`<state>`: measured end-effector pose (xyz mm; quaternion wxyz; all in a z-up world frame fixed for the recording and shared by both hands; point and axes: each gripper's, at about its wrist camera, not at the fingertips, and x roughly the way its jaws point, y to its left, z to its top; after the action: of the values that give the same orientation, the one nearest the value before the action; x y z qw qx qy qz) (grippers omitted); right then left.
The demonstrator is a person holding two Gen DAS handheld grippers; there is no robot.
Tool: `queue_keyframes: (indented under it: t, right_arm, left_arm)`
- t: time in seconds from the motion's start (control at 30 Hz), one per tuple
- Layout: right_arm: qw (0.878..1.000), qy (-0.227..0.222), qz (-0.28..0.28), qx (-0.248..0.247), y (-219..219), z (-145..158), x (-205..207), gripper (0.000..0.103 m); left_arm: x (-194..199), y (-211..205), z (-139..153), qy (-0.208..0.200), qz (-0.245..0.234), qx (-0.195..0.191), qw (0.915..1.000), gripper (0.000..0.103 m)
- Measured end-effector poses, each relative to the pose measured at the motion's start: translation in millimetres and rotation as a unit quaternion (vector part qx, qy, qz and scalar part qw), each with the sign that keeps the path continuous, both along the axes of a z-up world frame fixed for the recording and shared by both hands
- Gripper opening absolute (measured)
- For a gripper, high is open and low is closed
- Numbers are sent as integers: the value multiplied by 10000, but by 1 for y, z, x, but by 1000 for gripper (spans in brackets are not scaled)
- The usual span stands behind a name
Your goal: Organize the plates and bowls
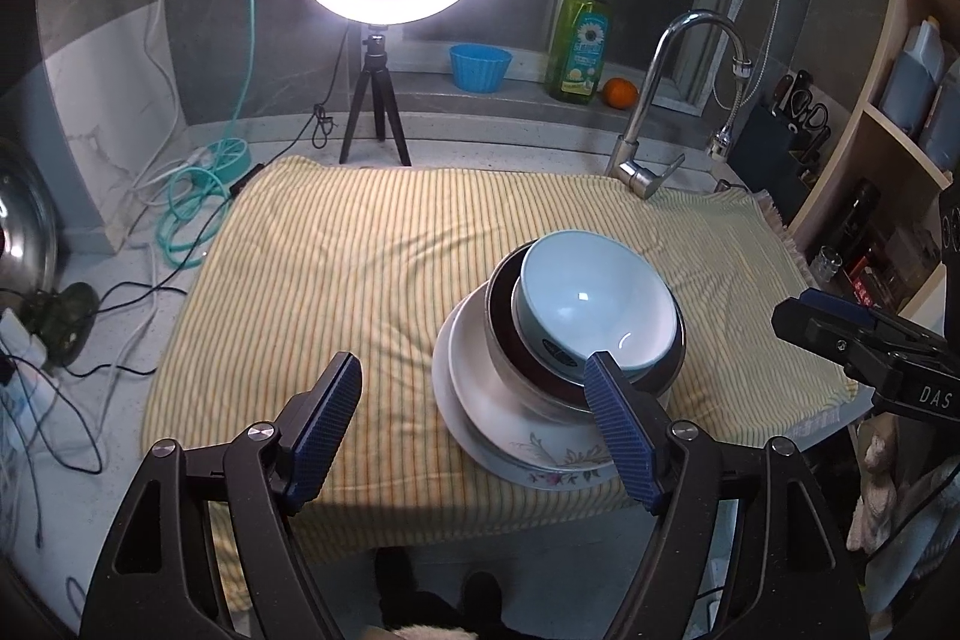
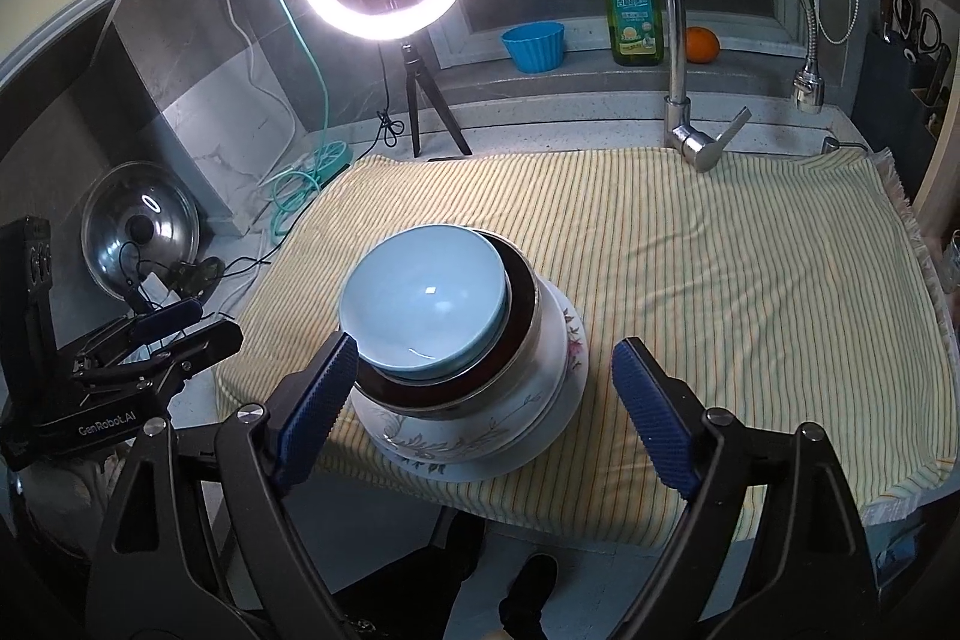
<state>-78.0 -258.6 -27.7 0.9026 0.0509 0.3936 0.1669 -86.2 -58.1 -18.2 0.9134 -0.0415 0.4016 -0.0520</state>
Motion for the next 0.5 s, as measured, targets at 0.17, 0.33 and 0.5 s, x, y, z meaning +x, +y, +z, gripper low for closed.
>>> queue_keyframes:
  t: [0.17, 0.33, 0.5]
  right_arm:
    - [10000, -21, -13, -20, 1, 0, -1, 89]
    - [10000, -20, -6, -22, 1, 0, -1, 89]
    - [10000, -7, -9, -5, 2, 0, -1, 89]
  left_arm:
    - [-2, 0, 0, 1, -11, 28, 10000, 77]
    - [-2, 1, 0, 0, 1, 30, 10000, 77]
    - [-2, 5, 0, 34, 44, -71, 10000, 77]
